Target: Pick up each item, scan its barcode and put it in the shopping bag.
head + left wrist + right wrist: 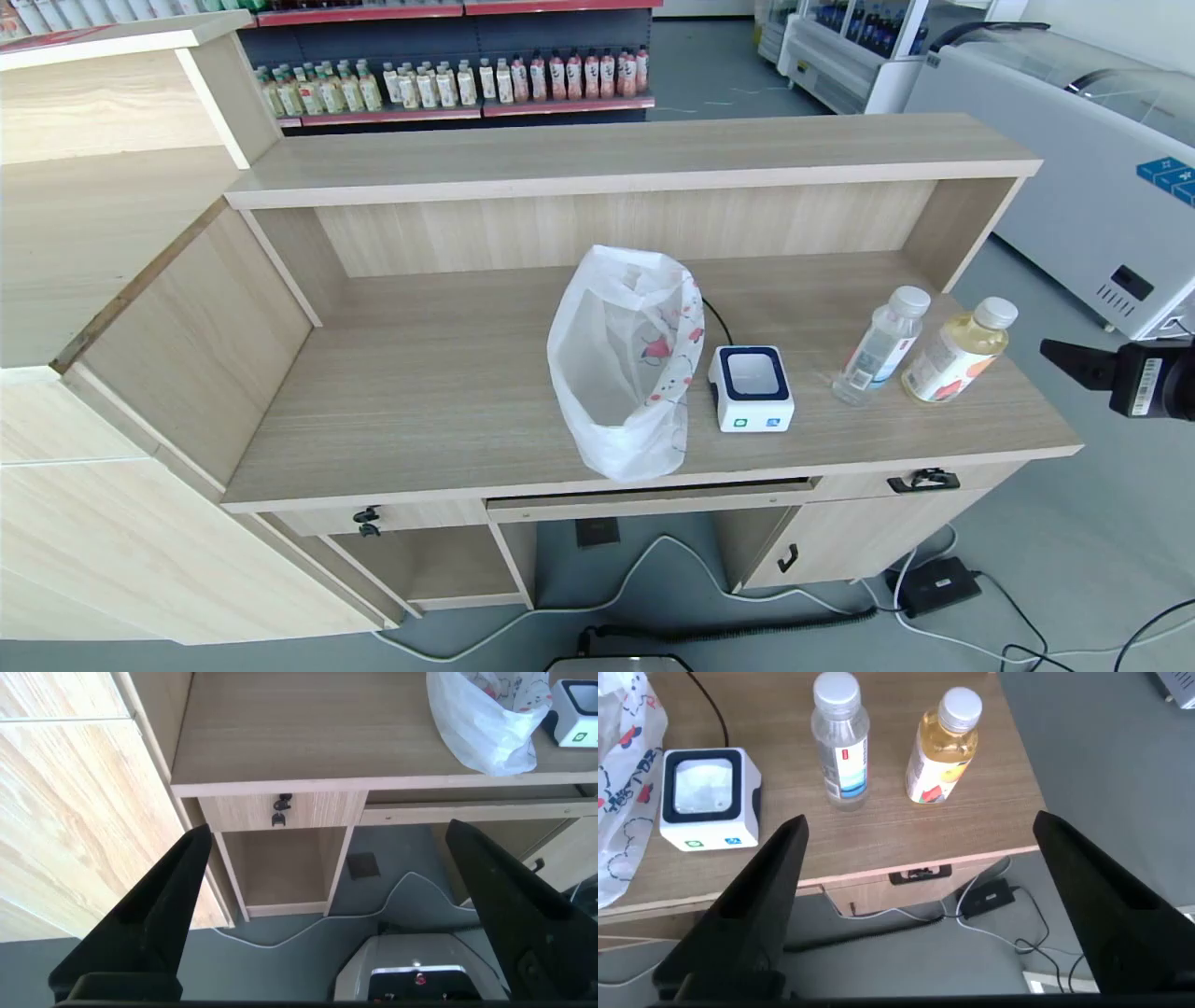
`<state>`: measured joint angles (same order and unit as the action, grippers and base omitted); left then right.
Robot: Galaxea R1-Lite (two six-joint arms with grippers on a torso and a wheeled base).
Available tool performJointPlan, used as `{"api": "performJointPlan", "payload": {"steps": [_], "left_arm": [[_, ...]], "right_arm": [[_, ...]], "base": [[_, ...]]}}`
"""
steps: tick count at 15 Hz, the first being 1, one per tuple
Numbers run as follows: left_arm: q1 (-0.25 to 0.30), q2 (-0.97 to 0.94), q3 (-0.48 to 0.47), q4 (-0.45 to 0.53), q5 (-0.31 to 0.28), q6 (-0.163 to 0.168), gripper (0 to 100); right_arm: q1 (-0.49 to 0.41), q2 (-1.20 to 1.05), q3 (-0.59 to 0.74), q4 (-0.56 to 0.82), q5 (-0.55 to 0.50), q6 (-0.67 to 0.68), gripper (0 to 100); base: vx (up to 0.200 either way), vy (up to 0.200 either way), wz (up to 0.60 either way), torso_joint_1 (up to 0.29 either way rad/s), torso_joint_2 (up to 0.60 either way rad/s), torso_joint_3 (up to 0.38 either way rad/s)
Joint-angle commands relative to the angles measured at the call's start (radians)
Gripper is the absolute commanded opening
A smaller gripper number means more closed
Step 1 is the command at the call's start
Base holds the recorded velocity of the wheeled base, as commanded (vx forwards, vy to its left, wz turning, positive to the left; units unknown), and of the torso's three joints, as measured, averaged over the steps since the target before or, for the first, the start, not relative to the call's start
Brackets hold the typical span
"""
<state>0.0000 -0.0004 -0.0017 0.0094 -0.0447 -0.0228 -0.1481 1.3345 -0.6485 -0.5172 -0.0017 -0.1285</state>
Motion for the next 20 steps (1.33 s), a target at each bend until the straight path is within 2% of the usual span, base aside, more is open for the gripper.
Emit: {"api": "performJointPlan", "payload": {"steps": [1, 3, 4, 6, 13, 20], "left_arm": [[0.000, 0.000, 0.000, 0.000, 0.000, 0.000, 100], [0.000, 0.000, 0.000, 0.000, 0.000, 0.000, 100], [0.000, 0.000, 0.000, 0.000, 0.000, 0.000, 100], [0.000, 0.000, 0.000, 0.000, 0.000, 0.000, 100], [-0.002, 0.000, 0.000, 0.000, 0.000, 0.000, 100], [-0.002, 0.000, 0.000, 0.000, 0.000, 0.000, 100]], "right_arm": [[-0.094, 0.203, 0.024, -0.159, 0.072, -0.016, 100], [-0.125, 0.282, 0.012, -0.198, 0.141, -0.017, 100], [-0.130, 0.370, 0.009, -0.300, 0.172, -0.020, 100], [-0.128, 0.456, -0.008, -0.385, 0.189, -0.037, 100], [-0.097, 0.658, -0.174, -0.428, 0.244, -0.071, 100], [-0.008, 0.746, -0.255, -0.455, 0.258, -0.076, 100]], "base": [[0.000, 0.000, 0.00, 0.000, 0.00, 0.000], [0.000, 0.000, 0.00, 0.000, 0.00, 0.000], [0.000, 0.000, 0.00, 0.000, 0.00, 0.000], [0.000, 0.000, 0.00, 0.000, 0.00, 0.000], [0.000, 0.000, 0.00, 0.000, 0.00, 0.000], [0.000, 0.000, 0.00, 0.000, 0.00, 0.000]]}}
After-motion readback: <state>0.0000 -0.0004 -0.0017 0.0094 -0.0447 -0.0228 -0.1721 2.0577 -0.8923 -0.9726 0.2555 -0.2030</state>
